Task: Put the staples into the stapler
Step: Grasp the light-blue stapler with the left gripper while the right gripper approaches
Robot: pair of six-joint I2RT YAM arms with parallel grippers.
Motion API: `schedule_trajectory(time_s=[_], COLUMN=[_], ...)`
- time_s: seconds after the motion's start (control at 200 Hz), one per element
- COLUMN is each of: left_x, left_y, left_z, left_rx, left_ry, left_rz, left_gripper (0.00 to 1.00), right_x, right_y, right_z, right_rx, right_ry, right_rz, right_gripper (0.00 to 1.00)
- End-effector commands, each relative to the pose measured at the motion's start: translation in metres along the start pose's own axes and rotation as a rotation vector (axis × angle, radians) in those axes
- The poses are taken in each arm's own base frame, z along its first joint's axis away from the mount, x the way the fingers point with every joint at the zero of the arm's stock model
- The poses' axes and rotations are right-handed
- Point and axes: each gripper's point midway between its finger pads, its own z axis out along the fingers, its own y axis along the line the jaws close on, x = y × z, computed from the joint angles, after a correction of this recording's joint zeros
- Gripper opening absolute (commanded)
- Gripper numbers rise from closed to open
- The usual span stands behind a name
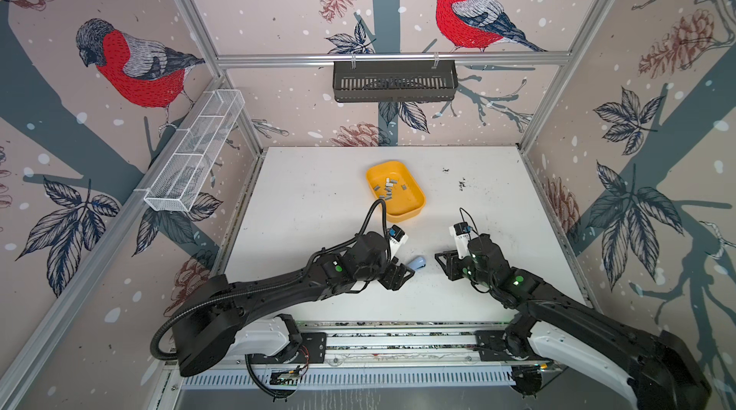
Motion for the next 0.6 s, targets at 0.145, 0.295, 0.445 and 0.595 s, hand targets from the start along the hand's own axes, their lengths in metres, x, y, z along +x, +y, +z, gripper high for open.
schedule_trajectory(time_s=[0.145, 0.295, 0.445, 0.595], left_x=[0.011, 0.02, 0.021, 0.02], left_y=[0.008, 0.012, 0.021, 0.026], left_z=[0.033, 0.046, 0.057, 0.067], left_rx=[-0.027, -0.037, -0.076, -0.095], left_ry=[0.166, 0.225, 0.254, 0.271], left_rz=[0.228, 0.293, 0.322, 0.34], left_gripper=[0.67, 0.67, 0.69, 0.66], right_x=[-0.001, -0.006, -0.006, -0.002], right_y=[-0.003, -0.009, -0.012, -0.014], right_z=[-0.01, -0.015, -0.015, -0.013], right_rx=[-0.003, 0.009, 0.009, 0.014], right_ry=[-0.045, -0.096, -0.107, -0.094], right_rz=[0.038, 0.054, 0.066, 0.071], right_gripper=[0.37, 0.38, 0.38, 0.39])
